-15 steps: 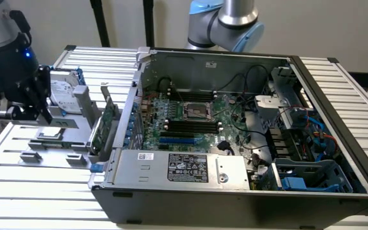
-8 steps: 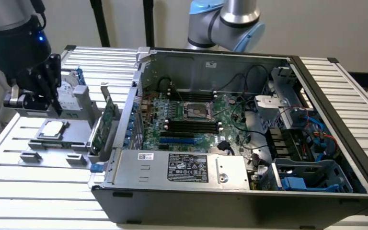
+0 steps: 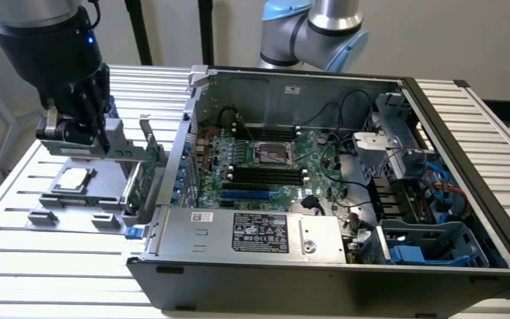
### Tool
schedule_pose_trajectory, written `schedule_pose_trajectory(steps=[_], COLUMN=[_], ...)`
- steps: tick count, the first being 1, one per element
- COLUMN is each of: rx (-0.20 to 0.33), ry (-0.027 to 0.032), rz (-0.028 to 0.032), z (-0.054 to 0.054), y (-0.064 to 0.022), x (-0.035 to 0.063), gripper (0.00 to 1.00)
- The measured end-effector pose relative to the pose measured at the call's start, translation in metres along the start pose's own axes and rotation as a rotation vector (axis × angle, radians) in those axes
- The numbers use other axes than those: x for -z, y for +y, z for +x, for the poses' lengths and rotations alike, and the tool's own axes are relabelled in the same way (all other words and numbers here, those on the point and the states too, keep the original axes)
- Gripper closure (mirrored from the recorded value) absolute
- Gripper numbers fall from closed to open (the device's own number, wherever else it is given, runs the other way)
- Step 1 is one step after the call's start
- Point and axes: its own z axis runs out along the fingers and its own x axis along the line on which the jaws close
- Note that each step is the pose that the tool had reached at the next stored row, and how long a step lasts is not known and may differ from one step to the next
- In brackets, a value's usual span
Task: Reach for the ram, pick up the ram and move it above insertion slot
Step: 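Pick up the ram and move it above insertion slot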
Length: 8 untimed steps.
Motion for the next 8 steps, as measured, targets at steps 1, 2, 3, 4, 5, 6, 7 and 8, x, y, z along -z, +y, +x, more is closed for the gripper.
schedule_pose_trajectory(steps=[1, 2, 3, 4, 5, 6, 7, 8], rx=[0.0, 0.0, 0.0, 0.0, 0.0, 0.0, 0.0, 0.0], ry=[0.0, 0.0001, 0.0001, 0.0001, 0.0002, 0.0, 0.0, 0.0001], rz=[-0.0001, -0.0002, -0.0003, -0.0004, -0.0004, -0.0003, -0.0003, -0.0003], z=[0.0, 0.0, -0.001, -0.001, -0.001, -0.001, -0.002, -0.002], y=[-0.0045, -0.0089, -0.0134, -0.0178, -0.0224, -0.027, -0.0313, -0.0358], x=[0.0018, 0.0035, 0.0052, 0.0066, 0.0078, 0.0086, 0.0094, 0.01], gripper=[0.86, 0.86, 0.86, 0.86, 0.86, 0.86, 0.86, 0.86])
